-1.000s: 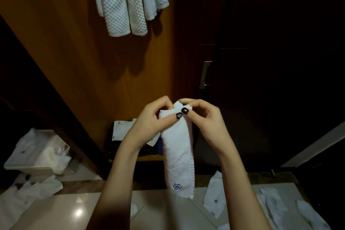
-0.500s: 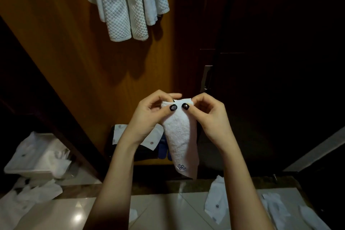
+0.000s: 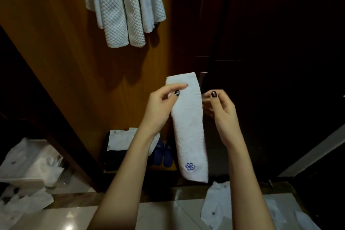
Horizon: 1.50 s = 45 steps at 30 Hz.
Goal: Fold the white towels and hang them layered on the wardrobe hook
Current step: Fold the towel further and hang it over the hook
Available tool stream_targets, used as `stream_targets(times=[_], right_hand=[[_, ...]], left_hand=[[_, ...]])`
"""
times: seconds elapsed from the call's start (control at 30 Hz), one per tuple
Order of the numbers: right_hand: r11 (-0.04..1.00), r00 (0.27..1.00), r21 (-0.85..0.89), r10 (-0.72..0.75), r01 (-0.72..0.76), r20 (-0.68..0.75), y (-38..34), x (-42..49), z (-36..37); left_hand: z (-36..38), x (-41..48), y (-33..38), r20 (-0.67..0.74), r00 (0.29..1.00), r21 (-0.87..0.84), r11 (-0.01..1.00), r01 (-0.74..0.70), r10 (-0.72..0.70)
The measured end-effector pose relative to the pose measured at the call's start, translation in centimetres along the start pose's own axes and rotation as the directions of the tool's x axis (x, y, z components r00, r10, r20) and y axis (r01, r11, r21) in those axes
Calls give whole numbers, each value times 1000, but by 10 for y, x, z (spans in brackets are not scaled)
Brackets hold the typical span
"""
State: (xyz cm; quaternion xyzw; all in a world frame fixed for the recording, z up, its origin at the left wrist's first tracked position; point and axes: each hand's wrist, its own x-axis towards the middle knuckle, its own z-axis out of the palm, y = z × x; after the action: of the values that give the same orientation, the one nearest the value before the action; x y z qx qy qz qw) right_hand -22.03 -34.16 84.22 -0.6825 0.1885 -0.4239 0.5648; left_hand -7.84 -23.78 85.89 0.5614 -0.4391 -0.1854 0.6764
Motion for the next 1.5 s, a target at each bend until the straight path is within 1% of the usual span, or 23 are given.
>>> stream_targets(times=[0.07, 0.1, 0.23, 0.37, 0.5, 0.7, 0.9, 0.97, 1.03, 1.1, 1.17, 1.23, 1.3, 1.4, 1.5], right_hand=[[997, 995, -63, 51, -46, 85, 6, -4, -6], [994, 992, -91, 71, -62, 102, 7, -6, -7], [994, 989, -93, 75, -64, 124, 11, -10, -10], [986, 975, -125, 132, -110, 178, 18, -17, -11], [983, 981, -161, 111, -85, 158, 20, -26, -12], [967, 995, -251, 68, -47, 74, 16, -35, -14], [962, 997, -272, -40, 20, -70, 25, -51, -16], [961, 994, -276, -20, -9, -104, 32, -55, -16], [963, 990, -258, 36, -71, -136, 39, -56, -17], [967, 990, -233, 74, -100, -118, 45, -55, -17], [956, 995, -281, 61, -82, -81, 48, -53, -15], [940, 996, -332, 54, -76, -74, 52, -48, -14], [944, 993, -315, 66, -95, -103, 54, -41, -15], [951, 989, -297, 44, -85, -144, 55, -32, -13], [963, 989, -246, 82, -110, -123, 52, -22, -7]], left_hand=[[2, 12, 0, -39, 999, -21, 1000, -1, 0], [3, 18, 0, -56, 998, -43, 999, 10, -12], [6, 38, -5, -137, 988, -159, 986, 47, -69], [3, 54, -1, -235, 968, -298, 954, 20, -93], [-1, 66, 3, -329, 938, -363, 932, -16, -112], [-4, 70, 3, -428, 889, -369, 929, -7, -163], [-8, 71, 9, -420, 895, -367, 930, -17, -149], [-10, 72, 12, -425, 894, -375, 926, -34, -140], [-11, 73, 13, -427, 895, -387, 921, -49, -132], [-11, 74, 15, -424, 896, -396, 917, -54, -130], [-11, 74, 16, -424, 895, -418, 906, -59, -138], [-10, 75, 19, -417, 899, -434, 899, -68, -134], [-9, 75, 24, -392, 913, -434, 898, -74, -114], [-10, 75, 32, -345, 934, -428, 901, -68, -94], [-14, 76, 43, -292, 950, -480, 876, -49, -107]])
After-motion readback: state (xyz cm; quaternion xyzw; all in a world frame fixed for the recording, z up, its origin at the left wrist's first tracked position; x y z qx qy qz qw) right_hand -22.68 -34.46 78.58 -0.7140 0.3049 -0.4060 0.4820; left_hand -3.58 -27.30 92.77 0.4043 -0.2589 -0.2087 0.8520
